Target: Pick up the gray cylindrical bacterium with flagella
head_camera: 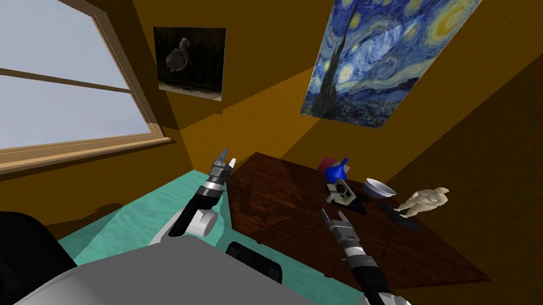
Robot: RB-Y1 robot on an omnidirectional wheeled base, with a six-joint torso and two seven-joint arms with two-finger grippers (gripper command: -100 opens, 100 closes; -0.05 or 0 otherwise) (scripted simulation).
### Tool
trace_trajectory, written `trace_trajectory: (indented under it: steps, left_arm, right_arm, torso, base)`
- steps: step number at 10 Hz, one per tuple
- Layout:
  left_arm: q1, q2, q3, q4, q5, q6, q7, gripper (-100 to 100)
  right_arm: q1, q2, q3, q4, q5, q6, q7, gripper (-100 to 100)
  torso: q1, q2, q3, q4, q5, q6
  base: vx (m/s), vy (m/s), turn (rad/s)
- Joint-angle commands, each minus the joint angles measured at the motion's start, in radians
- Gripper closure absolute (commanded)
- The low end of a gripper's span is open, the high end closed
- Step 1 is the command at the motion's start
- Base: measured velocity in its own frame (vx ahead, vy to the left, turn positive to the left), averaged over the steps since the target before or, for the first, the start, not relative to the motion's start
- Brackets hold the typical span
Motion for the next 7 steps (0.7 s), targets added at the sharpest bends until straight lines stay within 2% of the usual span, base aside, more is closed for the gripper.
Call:
trace_trajectory:
  steps: [1, 7]
  left_arm:
    - [0.000, 0.000, 0.000, 0.000, 0.000, 0.000, 0.000, 0]
    - [0.000, 0.000, 0.000, 0.000, 0.000, 0.000, 0.000, 0]
  right_arm:
    - [-0.014, -0.035, 0.003, 0.039, 0.041, 0.012, 0.031, -100]
    - [-0.040, -0.158, -0.006, 0.160, 0.160, 0.020, 0.113, -100]
  torso:
    - [0.000, 0.000, 0.000, 0.000, 0.000, 0.000]
    - [-0.002, -0.002, -0.001, 0.000, 0.000, 0.000]
  base:
    - [0.035, 0.064, 0.013]
    - [0.049, 0.038, 0.025]
